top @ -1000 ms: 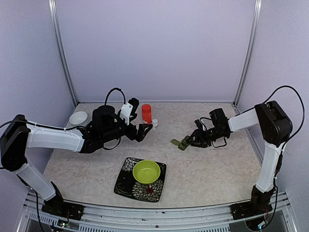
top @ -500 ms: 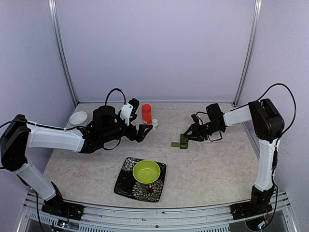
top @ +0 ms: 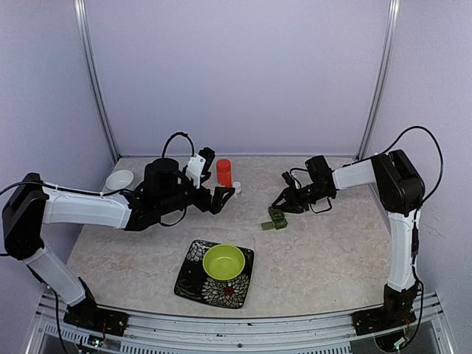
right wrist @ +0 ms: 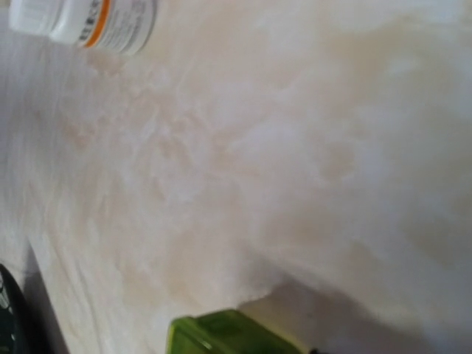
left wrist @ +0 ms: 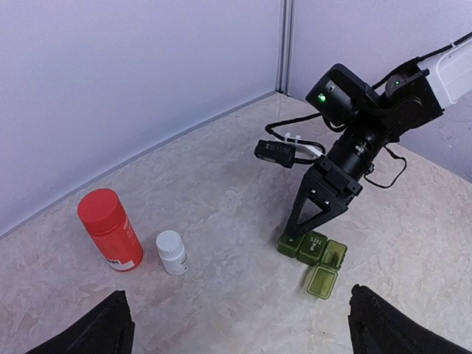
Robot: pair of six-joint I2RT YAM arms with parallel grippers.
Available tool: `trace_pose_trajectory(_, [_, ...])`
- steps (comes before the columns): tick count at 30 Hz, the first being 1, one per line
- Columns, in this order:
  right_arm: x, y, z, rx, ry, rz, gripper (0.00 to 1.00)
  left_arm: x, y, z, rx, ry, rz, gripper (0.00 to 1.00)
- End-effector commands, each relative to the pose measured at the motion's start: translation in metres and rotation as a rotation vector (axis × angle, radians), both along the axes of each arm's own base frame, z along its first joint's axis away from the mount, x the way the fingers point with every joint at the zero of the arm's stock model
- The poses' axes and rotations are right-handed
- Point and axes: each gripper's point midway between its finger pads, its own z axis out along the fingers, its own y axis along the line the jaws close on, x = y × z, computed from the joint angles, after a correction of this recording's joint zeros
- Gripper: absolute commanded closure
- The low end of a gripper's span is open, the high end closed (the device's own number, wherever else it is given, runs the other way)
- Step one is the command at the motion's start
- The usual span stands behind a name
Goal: Sort the pills into containers
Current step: Adjust the pill container at the center of the board, then pick up the pill bottle from the center of the board.
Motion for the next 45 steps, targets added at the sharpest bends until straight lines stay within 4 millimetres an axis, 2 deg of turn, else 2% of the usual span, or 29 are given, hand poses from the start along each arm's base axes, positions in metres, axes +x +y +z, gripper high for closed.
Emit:
trace_pose_trajectory(1, [-0.01, 0.004, -0.014, -0.048, 0.029, 0.025, 0.55, 0.017, -0.005, 0.009, 0.008, -0.012, 0.048, 0.01])
trace_pose_trajectory(4, [0.0, -0.001, 0.006, -0.068, -0.057, -0.008, 0.49, 0.029, -0.008, 0.014, 0.021, -0.021, 0.089, 0.01])
trace_pose_trajectory(8, [0.012, -0.016, 0.036, -0.126, -0.167, -0.073, 0.35, 0.047, -0.014, 0.017, 0.098, -0.047, 0.135, 0.01])
trace_pose_trajectory(9, [0.016, -0.021, 0.042, -0.147, -0.198, -0.096, 0.27, 0.05, -0.015, 0.016, 0.122, -0.064, 0.137, 0.01])
trace_pose_trajectory(11, [0.018, -0.035, 0.051, -0.202, -0.238, -0.158, 0.05, 0.054, -0.019, 0.023, 0.135, -0.11, 0.108, 0.01])
trace_pose_trajectory(12, [0.019, -0.041, 0.057, -0.214, -0.26, -0.184, 0.01, 0.056, -0.02, 0.029, 0.106, -0.117, 0.095, 0.01])
trace_pose_trajectory(15, [0.015, -0.051, 0.072, -0.203, -0.3, -0.229, 0.0, 0.073, -0.02, 0.043, -0.002, -0.069, 0.066, 0.01])
trace_pose_trajectory(19, [0.003, -0.06, 0.075, -0.196, -0.291, -0.254, 0.0, 0.107, -0.026, 0.029, 0.063, 0.031, 0.109, 0.01])
trace_pose_trajectory(20, [-0.001, -0.061, 0.077, -0.185, -0.293, -0.254, 0.0, 0.116, -0.029, 0.018, 0.095, 0.055, 0.123, 0.01])
trace_pose_trajectory(24, [-0.015, -0.066, 0.085, -0.155, -0.307, -0.272, 0.01, 0.135, -0.038, 0.0, 0.173, 0.102, 0.149, 0.04])
trace_pose_trajectory(30, [-0.029, -0.079, 0.102, -0.181, -0.345, -0.305, 0.05, 0.142, -0.037, -0.044, 0.266, 0.187, 0.17, 0.16])
trace_pose_trajectory(38, [-0.048, -0.077, 0.128, -0.145, -0.388, -0.296, 0.09, 0.15, -0.037, -0.09, 0.336, 0.232, 0.194, 0.21])
trace_pose_trajectory(45, [-0.059, -0.075, 0.132, -0.13, -0.387, -0.287, 0.1, 0.166, -0.04, -0.11, 0.374, 0.235, 0.207, 0.23])
